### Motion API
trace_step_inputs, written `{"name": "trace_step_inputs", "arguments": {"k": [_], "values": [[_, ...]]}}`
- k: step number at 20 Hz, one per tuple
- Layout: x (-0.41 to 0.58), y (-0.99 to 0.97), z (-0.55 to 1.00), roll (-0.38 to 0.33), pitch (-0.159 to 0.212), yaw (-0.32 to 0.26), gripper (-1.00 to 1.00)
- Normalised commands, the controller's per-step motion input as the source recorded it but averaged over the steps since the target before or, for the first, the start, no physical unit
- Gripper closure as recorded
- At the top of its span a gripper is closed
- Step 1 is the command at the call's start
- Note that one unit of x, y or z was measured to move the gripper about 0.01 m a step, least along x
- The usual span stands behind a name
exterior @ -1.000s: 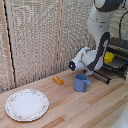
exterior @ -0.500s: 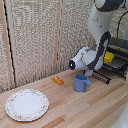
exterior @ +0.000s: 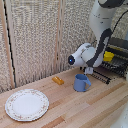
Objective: Please reach out your grabber to the yellow dish. Tenderly grip the yellow dish using your grabber. Set the yellow dish on the baking sheet. Posit your grabber on the rim of the baking sheet carrying the yellow dish. Mindfully slide the baking sheet with the yellow dish into the oven. Let go of your grabber's hold on the baking sheet's edge when it is entirely in the oven.
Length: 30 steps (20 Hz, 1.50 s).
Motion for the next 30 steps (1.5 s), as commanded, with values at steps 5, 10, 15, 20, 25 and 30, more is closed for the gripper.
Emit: {"name": "trace_step_inputs", "arguments": {"k": [5, 10, 15, 20, 25, 30], "values": [[0.347, -0.32, 0.68, 0.088, 0.148, -0.158, 1.0], [0.125, -0.32, 0.63, 0.159, 0.005, -0.16, 1.0], [-0.067, -0.55, 0.44, 0.204, -0.138, -0.015, 1.0], [-0.033, -0.5, 0.34, 0.203, -0.145, 0.043, 1.0], [-0.054, -0.73, 0.55, 0.196, -0.114, -0.001, 1.0], [0.0, -0.9, 0.53, 0.136, -0.029, -0.003, 1.0]]}}
